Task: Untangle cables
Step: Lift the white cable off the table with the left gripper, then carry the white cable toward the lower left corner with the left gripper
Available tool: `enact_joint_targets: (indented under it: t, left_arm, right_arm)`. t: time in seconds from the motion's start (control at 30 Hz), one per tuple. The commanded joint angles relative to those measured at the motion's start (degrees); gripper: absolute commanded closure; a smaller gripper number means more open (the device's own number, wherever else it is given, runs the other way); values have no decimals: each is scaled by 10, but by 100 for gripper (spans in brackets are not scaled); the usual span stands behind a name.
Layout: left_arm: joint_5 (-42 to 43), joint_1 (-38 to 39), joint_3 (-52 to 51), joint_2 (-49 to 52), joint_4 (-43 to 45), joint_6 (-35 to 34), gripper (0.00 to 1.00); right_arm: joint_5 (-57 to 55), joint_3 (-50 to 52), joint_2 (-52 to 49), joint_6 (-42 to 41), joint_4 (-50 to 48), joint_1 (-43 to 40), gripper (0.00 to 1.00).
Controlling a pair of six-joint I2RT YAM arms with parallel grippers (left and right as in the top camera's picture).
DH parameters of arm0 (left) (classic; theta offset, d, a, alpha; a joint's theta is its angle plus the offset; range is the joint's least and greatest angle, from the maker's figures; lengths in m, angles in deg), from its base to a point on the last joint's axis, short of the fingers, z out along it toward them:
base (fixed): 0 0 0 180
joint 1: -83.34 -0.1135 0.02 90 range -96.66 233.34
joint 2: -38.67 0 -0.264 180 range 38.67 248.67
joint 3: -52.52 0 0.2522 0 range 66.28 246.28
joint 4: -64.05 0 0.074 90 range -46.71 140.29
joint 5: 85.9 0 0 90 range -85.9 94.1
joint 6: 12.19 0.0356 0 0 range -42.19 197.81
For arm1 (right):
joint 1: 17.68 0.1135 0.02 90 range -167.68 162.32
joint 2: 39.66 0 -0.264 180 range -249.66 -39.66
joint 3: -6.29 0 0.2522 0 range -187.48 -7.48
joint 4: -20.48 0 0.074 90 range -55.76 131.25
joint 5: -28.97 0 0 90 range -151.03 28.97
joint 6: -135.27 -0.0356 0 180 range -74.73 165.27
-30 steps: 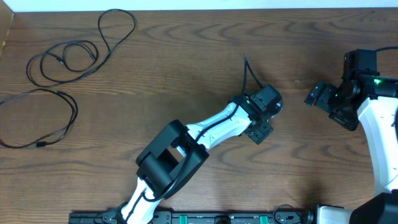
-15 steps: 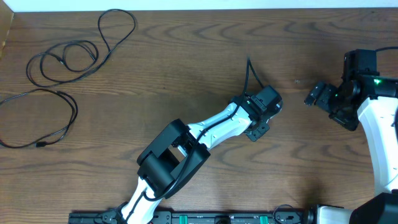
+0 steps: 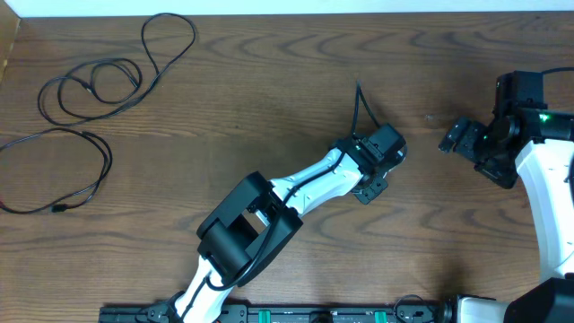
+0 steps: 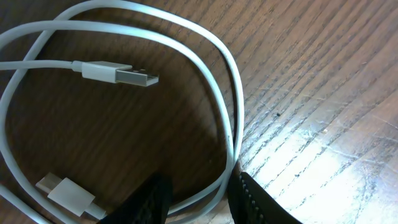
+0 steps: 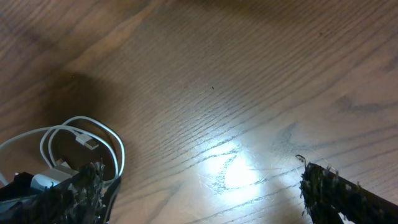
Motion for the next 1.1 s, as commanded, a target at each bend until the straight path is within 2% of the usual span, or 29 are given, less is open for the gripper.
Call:
enact_joint_targets:
  t: [0.0,0.13,0.2,0.23,0.5,0.7,0.93,1.07]
  left_arm:
    - [0,1,-37,21,-14,4,68]
    - [0,1,-38,21,-14,4,80]
    - [0,1,-38,21,-14,4,91]
    - [0,1,-38,21,-14,3,92]
    - [0,0,-13,-19,-42,-3,92]
    - [0,-30,-4,-130,-45,-102,92]
    - [0,-130,-4,-288,-57,-203,92]
    - [0,-196,-4,-352,-98,-208,92]
  right_arm:
    - [-2,-2,8,4,0,-3,1]
    - [-2,-2,8,4,0,-3,1]
    - [-2,-2,8,4,0,-3,1]
    - [-2,-2,8,4,0,-3,1]
    - [-2,-2,8,4,0,-3,1]
    - [-2,-2,8,4,0,-3,1]
    - [-2,-2,8,4,0,-3,1]
    - [-2,-2,8,4,0,-3,1]
